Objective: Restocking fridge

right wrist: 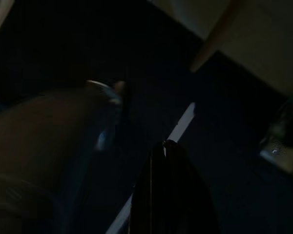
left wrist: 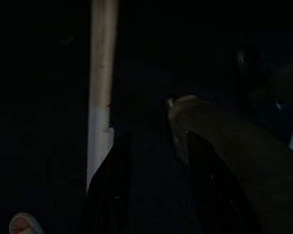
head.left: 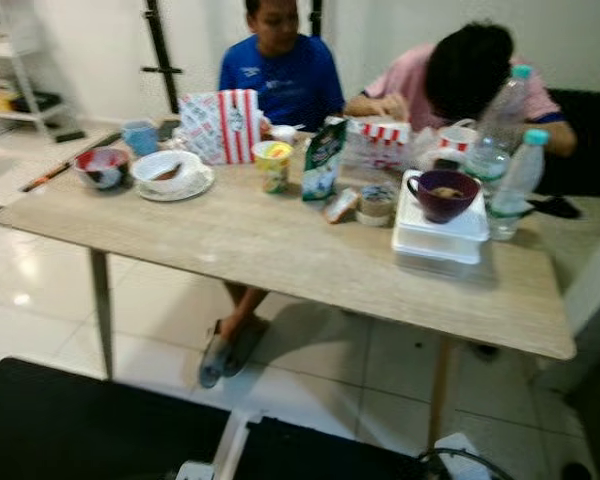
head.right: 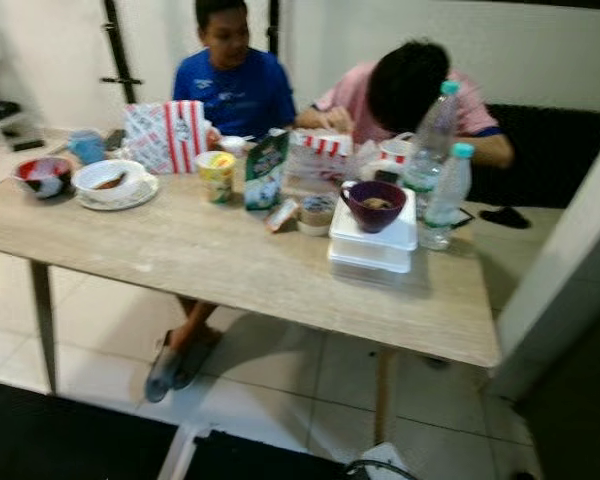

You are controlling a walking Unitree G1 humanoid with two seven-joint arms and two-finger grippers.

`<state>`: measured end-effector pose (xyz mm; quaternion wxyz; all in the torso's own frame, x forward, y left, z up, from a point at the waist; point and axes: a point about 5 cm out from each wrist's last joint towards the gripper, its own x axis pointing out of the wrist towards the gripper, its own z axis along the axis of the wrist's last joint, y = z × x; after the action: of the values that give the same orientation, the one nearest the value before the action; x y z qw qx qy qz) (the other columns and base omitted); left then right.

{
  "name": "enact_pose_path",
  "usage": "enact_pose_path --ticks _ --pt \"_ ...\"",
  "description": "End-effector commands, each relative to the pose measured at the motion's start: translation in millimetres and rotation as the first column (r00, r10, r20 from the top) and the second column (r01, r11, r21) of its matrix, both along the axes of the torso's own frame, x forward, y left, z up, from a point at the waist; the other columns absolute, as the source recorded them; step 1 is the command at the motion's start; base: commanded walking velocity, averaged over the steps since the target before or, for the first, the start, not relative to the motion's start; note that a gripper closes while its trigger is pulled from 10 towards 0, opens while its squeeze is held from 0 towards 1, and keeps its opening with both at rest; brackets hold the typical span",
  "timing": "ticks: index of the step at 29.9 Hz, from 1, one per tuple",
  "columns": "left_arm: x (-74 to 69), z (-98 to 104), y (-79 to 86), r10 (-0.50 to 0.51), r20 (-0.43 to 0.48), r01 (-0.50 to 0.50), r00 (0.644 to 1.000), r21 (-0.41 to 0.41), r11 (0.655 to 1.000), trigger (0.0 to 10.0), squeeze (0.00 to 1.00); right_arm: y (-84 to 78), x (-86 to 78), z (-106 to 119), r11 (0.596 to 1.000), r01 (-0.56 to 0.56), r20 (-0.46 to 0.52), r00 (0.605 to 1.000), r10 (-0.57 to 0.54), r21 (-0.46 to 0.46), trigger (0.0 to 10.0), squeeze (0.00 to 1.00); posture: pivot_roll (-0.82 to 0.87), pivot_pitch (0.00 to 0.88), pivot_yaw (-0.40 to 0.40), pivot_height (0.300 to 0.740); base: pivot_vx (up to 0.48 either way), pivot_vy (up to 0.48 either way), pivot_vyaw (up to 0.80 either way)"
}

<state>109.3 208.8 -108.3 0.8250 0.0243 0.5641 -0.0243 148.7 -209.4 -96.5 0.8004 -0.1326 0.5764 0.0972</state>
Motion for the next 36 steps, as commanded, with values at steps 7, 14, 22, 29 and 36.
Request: enact_pose_path --ticks 7,14,22,29,36 --pt "5.1 1.8 2.1 -0.001 0.014 0.001 1.000 0.011 1.000 10.0 0.00 -4.2 0.6 0.9 1.000 0.001 0.003 1.000 -0.001 -0.024 10.0 0.00 0.01 0.000 0.034 0.740 0.000 0.000 -0.79" --pt "4.8 1.6 2.6 0.001 0.010 -0.002 1.000 0.019 1.000 10.0 0.00 -5.1 0.8 1.0 0.999 -0.006 0.001 1.000 0.006 -0.041 10.0 0.00 0.01 0.000 0.035 0.740 0.000 0.000 -0.79" --pt "5.4 1.8 2.0 -0.001 0.010 0.001 1.000 0.012 1.000 10.0 0.00 -5.1 1.9 1.4 0.999 0.011 0.015 1.000 -0.010 -0.035 10.0 0.00 0.01 0.000 0.036 0.740 0.000 0.000 -0.10" --pt "4.1 1.2 1.5 0.007 -0.002 -0.007 1.000 0.002 1.000 10.0 0.00 -4.9 2.0 1.4 0.999 0.007 0.015 1.000 -0.006 -0.034 10.0 0.00 0.01 0.000 0.036 0.740 0.000 -0.357 0.00" --pt "4.3 1.4 2.6 0.022 0.004 -0.022 1.000 0.015 1.000 10.0 0.00 -4.8 1.8 1.4 1.000 0.005 0.011 1.000 -0.004 -0.031 10.0 0.00 0.01 0.000 0.036 0.740 0.000 -0.270 0.00"
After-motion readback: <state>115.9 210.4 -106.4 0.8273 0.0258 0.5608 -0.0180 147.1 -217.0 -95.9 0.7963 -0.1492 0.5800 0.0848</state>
